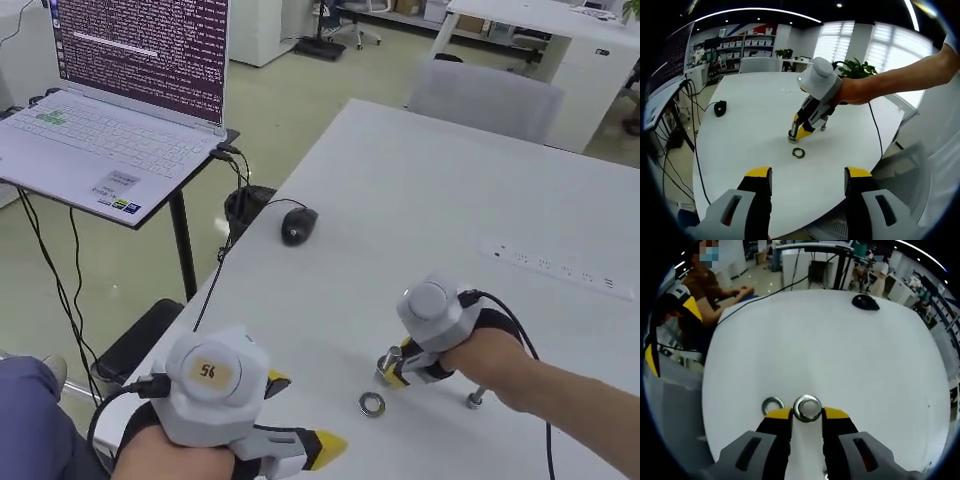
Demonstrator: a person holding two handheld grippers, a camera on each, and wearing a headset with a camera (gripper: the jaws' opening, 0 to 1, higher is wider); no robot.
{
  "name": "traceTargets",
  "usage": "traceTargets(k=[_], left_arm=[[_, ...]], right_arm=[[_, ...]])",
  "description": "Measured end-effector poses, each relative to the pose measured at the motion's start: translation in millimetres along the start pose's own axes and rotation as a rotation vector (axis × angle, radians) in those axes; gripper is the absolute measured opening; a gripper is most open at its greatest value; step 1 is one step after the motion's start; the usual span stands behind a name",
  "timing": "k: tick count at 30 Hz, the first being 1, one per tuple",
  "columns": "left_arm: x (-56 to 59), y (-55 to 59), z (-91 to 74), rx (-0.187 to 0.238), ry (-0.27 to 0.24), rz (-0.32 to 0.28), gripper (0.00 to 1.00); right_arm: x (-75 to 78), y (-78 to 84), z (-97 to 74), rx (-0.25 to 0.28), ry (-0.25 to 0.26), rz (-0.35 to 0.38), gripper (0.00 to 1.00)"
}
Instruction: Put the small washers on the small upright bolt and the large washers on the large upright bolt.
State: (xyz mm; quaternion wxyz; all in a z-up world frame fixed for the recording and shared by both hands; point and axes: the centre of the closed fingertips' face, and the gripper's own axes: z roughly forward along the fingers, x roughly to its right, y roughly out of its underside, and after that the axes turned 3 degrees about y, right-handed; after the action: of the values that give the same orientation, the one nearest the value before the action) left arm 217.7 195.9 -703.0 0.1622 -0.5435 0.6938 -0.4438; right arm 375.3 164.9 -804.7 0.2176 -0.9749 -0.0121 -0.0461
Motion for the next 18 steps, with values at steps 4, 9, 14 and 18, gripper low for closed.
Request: traceTargets(k=[4, 9, 14, 18], left_arm=[[-0.7, 1.7, -1.5, -0.002, -0.002, -0.003, 0.58], [-1.5, 1.5, -4.2, -0.003, -0.006, -0.001, 0.58], [-2.0, 2.1, -5.3, 0.001, -0.009, -0.003, 0.58], [0.6, 4.3, -5.2, -0.001, -0.005, -0.003, 0.58]], right_arm=[[1.1, 0.6, 7.0, -0.005, 0.008, 0.01, 0.23], [-0.7, 4.6, 7.1, -0.011, 0.022, 0.024, 0.24], [-2.9, 16.4, 3.9, -0.021, 0.018, 0.066, 0.23], [-15.0, 29.7, 1.6, -0.03, 0.002, 0.098, 0.23]])
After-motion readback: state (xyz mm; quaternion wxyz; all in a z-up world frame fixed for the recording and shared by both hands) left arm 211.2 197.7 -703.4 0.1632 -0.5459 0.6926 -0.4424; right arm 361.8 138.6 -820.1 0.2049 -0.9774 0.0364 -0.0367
